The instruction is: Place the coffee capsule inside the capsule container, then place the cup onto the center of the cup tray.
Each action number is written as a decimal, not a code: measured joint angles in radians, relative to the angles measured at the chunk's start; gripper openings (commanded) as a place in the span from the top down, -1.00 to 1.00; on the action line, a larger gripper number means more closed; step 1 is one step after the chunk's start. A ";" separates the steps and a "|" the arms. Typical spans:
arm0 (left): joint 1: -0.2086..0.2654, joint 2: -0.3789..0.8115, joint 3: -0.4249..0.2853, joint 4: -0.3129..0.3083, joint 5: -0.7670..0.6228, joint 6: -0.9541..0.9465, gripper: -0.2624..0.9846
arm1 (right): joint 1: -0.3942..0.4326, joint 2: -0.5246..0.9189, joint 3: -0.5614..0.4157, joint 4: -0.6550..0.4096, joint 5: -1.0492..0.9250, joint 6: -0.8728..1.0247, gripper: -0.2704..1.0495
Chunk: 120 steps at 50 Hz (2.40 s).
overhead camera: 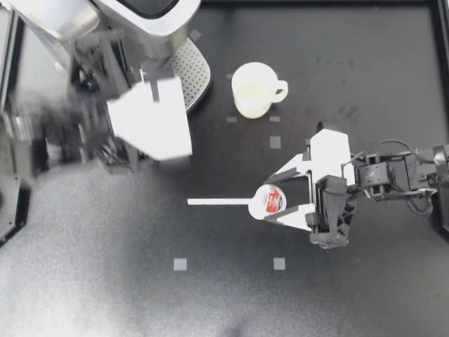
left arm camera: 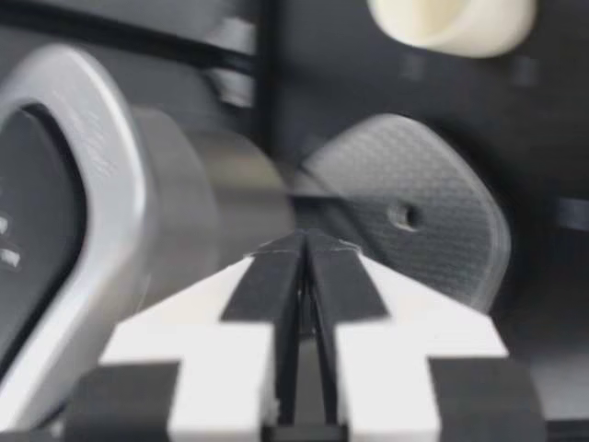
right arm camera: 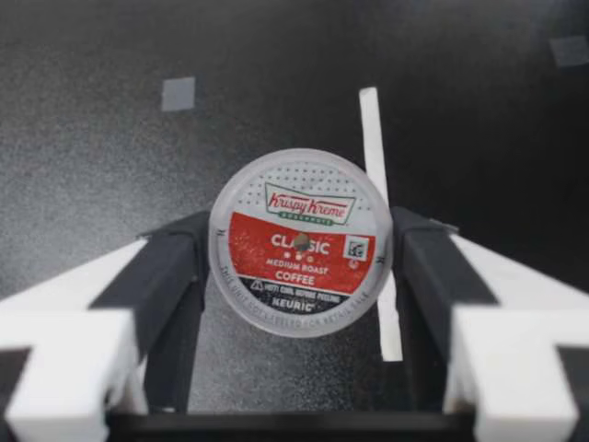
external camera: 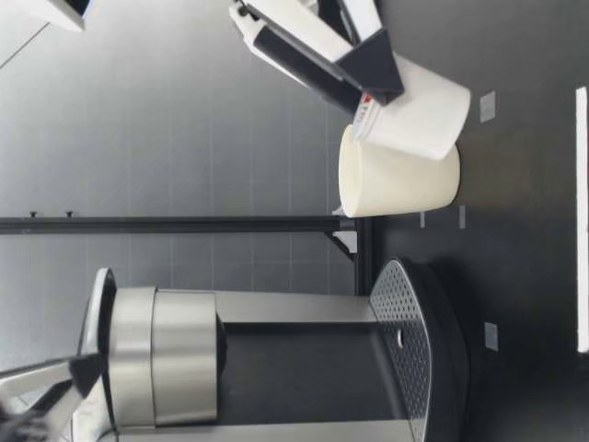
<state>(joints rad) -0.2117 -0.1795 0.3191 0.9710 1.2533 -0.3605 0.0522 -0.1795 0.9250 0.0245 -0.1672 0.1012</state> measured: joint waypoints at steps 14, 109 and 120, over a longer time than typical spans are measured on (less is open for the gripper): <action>-0.040 0.153 0.104 0.327 0.123 -0.141 0.43 | 0.000 0.005 0.009 0.000 -0.003 0.000 -0.19; 0.100 0.181 0.202 0.723 0.186 -0.117 0.43 | 0.000 0.031 0.029 0.000 -0.034 -0.003 -0.19; 0.104 0.130 0.199 0.759 0.212 -0.115 0.43 | 0.000 0.032 0.029 0.000 -0.034 -0.005 -0.19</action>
<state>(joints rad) -0.1074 -0.0491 0.5185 1.7303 1.4650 -0.4755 0.0522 -0.1473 0.9541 0.0245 -0.2010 0.0966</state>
